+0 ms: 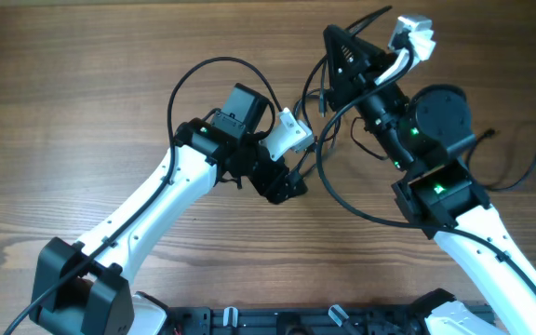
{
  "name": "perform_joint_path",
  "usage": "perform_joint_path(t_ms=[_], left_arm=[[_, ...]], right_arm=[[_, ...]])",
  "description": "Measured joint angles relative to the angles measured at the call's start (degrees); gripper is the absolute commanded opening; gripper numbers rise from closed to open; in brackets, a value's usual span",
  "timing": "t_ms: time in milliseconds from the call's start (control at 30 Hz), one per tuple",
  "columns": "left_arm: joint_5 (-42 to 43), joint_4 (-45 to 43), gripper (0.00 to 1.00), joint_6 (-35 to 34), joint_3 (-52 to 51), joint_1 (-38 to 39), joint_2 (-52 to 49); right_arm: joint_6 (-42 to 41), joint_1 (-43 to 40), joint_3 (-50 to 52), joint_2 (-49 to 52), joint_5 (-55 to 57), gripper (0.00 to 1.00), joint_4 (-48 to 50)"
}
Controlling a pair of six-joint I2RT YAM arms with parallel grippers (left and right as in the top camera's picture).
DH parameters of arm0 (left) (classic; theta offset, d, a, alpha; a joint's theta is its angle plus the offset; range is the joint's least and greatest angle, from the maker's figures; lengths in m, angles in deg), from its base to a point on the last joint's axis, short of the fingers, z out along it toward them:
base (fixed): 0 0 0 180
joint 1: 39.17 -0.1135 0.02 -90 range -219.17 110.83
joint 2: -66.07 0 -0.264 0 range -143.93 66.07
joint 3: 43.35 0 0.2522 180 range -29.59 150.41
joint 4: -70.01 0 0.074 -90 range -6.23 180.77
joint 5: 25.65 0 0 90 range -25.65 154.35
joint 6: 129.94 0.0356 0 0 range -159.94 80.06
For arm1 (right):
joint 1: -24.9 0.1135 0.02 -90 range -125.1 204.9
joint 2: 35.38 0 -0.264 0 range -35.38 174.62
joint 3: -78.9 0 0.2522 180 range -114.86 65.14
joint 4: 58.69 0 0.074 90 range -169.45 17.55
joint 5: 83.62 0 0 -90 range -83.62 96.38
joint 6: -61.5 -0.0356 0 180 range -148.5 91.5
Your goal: Untangle cables
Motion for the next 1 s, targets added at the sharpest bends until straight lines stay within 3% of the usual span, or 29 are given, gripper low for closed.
perform_joint_path(t_ms=[33,67,367,533,700,1000], left_arm=[[0.02,-0.31,0.07,-0.07,0.00,0.00,0.00],[0.02,-0.63,0.04,-0.02,0.00,0.00,0.00],[-3.50,-3.58,0.04,-5.14,0.00,0.00,-0.74],[-9.99,1.60,0.04,-7.50,0.00,-1.31,0.92],[-20.61,5.55,0.04,-7.65,0.00,-9.66,9.70],[-23.65,4.13,0.04,-11.74,0.00,-28.55,11.78]], right_arm=[[-0.44,0.00,0.00,0.00,-0.02,0.04,-0.09],[-0.59,0.02,0.00,0.00,0.00,0.04,-0.09],[-1.46,-0.04,0.00,0.00,0.00,0.04,-1.01],[-2.62,-4.28,0.00,0.00,0.26,0.04,-5.38],[-5.11,-10.97,0.00,0.00,0.42,0.04,-7.61],[-5.81,-16.26,0.00,0.00,0.44,0.04,-12.24]])
